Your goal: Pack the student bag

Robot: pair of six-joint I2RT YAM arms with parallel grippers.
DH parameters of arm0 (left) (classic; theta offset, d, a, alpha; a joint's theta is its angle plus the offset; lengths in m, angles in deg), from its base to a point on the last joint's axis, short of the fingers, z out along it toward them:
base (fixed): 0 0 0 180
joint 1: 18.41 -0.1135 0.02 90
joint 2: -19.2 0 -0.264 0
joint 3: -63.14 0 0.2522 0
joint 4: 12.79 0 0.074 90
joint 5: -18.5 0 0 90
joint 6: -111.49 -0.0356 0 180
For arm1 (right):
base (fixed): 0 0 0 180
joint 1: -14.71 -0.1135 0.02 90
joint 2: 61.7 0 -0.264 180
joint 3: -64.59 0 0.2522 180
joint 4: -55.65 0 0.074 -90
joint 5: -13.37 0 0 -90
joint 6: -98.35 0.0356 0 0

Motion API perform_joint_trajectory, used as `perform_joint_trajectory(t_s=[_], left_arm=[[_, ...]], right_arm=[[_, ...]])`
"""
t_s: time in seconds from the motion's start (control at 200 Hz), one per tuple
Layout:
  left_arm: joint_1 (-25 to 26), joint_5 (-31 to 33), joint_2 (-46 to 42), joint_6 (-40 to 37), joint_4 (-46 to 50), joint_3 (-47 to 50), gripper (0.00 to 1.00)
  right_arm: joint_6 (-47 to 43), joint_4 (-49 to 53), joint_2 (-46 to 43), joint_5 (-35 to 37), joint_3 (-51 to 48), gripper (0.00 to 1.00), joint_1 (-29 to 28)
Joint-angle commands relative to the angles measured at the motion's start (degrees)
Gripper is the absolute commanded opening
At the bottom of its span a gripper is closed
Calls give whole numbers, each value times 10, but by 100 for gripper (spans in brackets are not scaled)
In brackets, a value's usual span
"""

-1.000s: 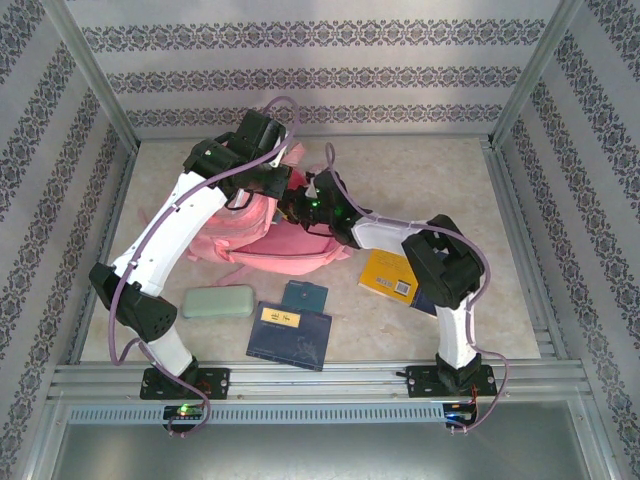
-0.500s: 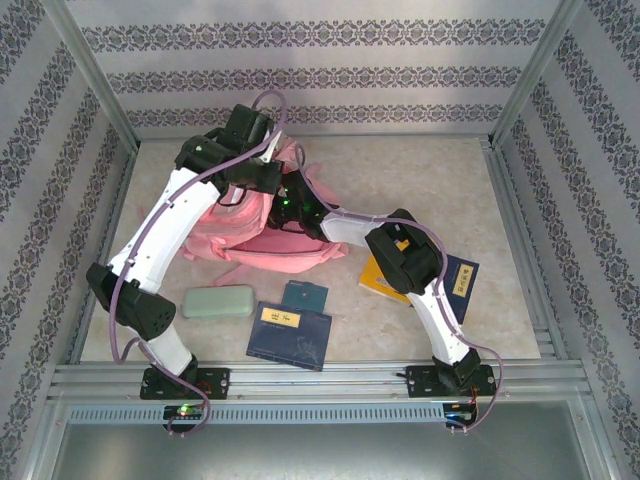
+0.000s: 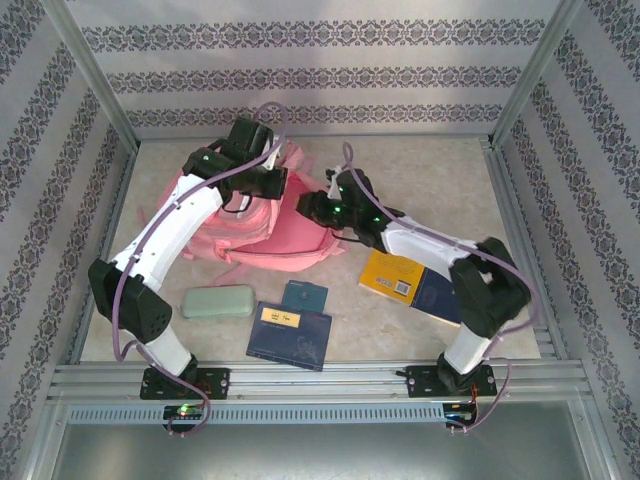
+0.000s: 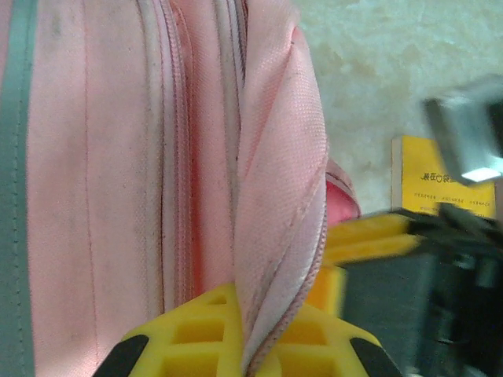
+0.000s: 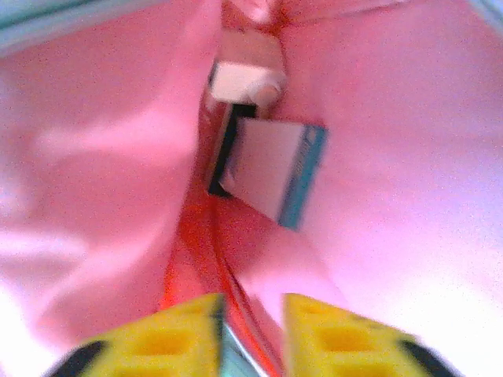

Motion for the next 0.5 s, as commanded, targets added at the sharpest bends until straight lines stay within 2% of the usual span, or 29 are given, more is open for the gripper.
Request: perform_joint_trajectory(t_s=[0.0, 0.025, 0.125, 0.205, 0.36, 0.495], left_arm=[[-12, -7, -38, 24, -103, 56, 0], [-12, -6, -42, 25, -113, 70, 0], [-12, -6, -50, 24, -147, 109, 0], [-12, -16, -55, 29, -163, 126, 0], [-12, -37, -64, 36, -180, 145, 0], [-12, -48, -71, 42, -190, 158, 0]], right_arm=[[-123, 106, -69, 3, -67, 3, -8], [-133, 115, -88, 4, -86, 0, -11], [-176, 140, -133, -38, -126, 0, -31], [-224, 190, -144, -57, -124, 0, -72], [-271, 260, -116, -52, -93, 0, -153], [-288, 302, -56, -14, -54, 0, -224]])
